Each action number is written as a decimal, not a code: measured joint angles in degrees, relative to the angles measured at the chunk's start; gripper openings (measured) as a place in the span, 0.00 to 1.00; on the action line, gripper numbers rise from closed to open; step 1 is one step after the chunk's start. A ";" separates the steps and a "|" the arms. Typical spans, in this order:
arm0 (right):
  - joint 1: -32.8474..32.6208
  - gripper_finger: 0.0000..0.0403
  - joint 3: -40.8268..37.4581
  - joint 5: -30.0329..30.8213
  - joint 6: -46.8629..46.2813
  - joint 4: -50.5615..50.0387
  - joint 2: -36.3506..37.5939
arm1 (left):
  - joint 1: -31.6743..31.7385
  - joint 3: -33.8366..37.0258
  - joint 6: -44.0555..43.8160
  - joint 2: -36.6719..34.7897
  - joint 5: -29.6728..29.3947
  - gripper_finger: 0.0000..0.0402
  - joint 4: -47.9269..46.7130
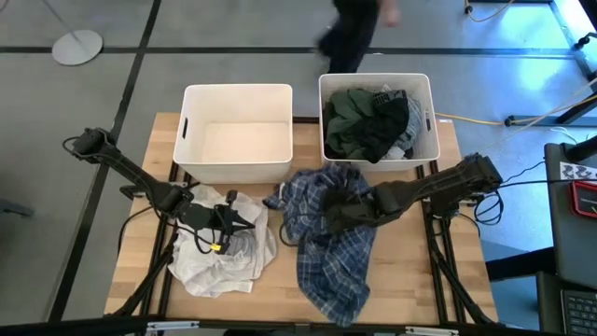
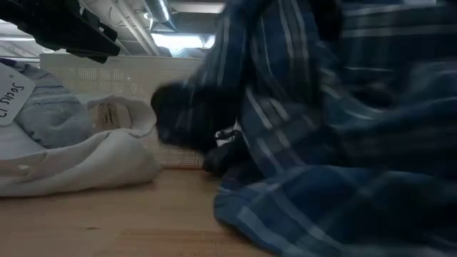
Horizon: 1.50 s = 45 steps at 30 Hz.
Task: Sort clothes
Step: Put the dark blue patterned shirt into the right white bin
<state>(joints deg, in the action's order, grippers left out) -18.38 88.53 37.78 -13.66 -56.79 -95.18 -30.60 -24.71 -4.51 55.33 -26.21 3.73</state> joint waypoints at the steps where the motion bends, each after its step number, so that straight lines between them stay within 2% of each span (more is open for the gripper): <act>1: 0.00 0.02 2.29 1.70 0.85 -1.21 0.09 | -0.01 0.00 0.00 0.00 0.00 0.00 -0.01; 11: 0.10 0.02 21.86 19.04 12.37 -6.36 0.12 | 0.01 0.00 0.01 0.01 0.00 0.00 -0.02; 19: 6.26 0.02 37.45 28.99 26.35 -5.29 0.13 | 0.02 0.00 0.19 0.00 0.02 0.00 0.22; 24: 11.97 0.03 46.56 30.18 38.91 4.88 0.24 | -0.01 0.00 0.22 0.01 -0.01 0.00 0.20; 26: 14.22 0.03 45.47 31.00 46.60 14.95 1.71 | 0.01 0.00 0.22 0.00 -0.01 0.00 0.20; 29: 17.29 0.02 45.00 31.67 53.10 22.78 2.79 | -0.01 0.00 0.22 0.02 -0.01 0.00 0.33; 32: 21.26 0.03 44.99 31.08 51.78 20.71 3.42 | -0.01 0.00 0.15 0.02 -0.01 0.00 0.24; 34: 24.49 0.03 44.98 31.01 48.09 14.93 3.40 | -0.03 0.00 0.15 0.02 0.00 0.00 -0.10; 41: 38.51 0.02 44.92 24.48 18.72 -13.84 2.57 | -0.01 0.00 1.84 0.02 -0.01 0.00 -0.11; 45: 43.11 0.03 44.92 23.06 9.75 -23.92 -0.21 | -0.01 0.00 3.48 0.02 -0.02 0.00 0.53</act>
<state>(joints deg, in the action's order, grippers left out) 24.74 133.45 60.84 -3.92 -80.72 -95.39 -30.61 -24.71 -1.03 55.35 -26.23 4.26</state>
